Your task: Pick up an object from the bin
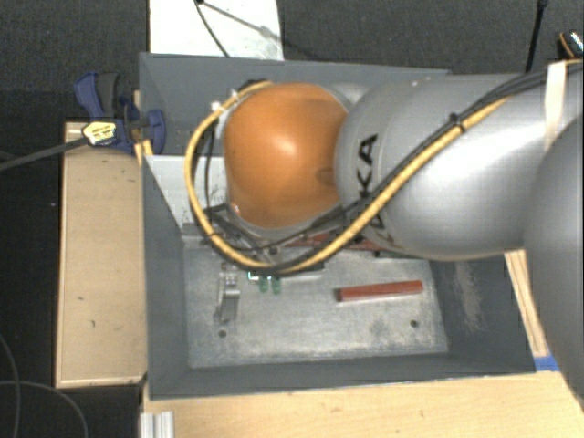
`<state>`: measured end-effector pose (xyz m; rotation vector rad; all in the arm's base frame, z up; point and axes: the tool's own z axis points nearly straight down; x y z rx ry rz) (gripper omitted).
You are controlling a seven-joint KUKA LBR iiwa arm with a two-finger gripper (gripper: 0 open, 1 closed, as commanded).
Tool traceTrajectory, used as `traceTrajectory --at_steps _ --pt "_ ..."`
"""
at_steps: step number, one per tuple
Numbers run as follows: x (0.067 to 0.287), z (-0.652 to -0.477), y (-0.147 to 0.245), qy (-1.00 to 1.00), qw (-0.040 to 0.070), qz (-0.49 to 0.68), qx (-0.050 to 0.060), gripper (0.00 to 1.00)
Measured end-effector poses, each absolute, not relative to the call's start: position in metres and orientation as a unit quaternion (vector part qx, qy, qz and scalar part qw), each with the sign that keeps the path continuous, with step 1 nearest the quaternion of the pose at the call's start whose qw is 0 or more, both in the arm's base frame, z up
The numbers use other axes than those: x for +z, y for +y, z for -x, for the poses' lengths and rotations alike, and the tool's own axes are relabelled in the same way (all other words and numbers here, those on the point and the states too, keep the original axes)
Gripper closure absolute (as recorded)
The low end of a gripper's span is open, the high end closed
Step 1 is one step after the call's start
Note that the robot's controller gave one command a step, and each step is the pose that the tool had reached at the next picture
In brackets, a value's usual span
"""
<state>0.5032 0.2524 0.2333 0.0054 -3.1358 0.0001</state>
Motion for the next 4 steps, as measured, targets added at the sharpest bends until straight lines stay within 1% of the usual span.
traceTrajectory --at_steps 1,2,3,4 --pt "0.135 -0.546 0.172 -0.999 0.002 -0.039 0.001 0.0" --pt "0.095 -0.554 0.092 -0.999 0.001 -0.032 0.002 0.0" --pt "0.069 -0.578 0.053 -0.998 -0.002 -0.07 0.0 0.0" --pt "0.071 -0.577 0.056 -0.998 -0.002 -0.068 -0.001 1.0"
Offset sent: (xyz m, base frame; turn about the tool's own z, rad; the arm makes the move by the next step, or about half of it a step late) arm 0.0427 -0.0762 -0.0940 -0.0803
